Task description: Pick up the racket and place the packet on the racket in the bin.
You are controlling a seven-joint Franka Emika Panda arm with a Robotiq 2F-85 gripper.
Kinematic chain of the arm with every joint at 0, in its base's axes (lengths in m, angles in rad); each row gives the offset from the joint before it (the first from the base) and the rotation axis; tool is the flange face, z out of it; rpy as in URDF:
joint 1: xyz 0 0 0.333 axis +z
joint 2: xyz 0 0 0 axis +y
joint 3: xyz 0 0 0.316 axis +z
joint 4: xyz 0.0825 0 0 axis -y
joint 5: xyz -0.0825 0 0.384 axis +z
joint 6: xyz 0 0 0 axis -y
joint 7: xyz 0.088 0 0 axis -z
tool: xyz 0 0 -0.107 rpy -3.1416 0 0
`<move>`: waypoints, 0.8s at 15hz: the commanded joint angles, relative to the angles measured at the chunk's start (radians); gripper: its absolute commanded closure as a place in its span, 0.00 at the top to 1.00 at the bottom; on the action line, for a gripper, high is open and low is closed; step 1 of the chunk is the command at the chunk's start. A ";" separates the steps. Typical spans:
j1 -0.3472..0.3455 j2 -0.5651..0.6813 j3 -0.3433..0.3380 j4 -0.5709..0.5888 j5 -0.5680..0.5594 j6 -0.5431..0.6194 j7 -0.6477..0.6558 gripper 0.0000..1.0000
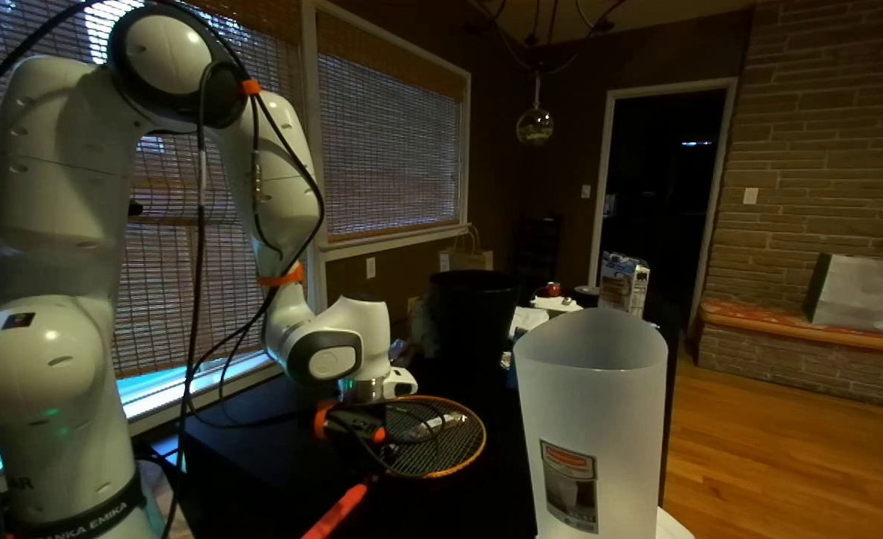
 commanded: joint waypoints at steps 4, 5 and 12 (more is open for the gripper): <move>-0.003 0.021 -0.031 0.017 -0.071 0.021 0.057 0.05; -0.003 0.020 -0.035 0.019 -0.075 0.020 0.061 0.05; -0.057 -0.011 0.006 0.020 -0.030 -0.002 0.025 0.05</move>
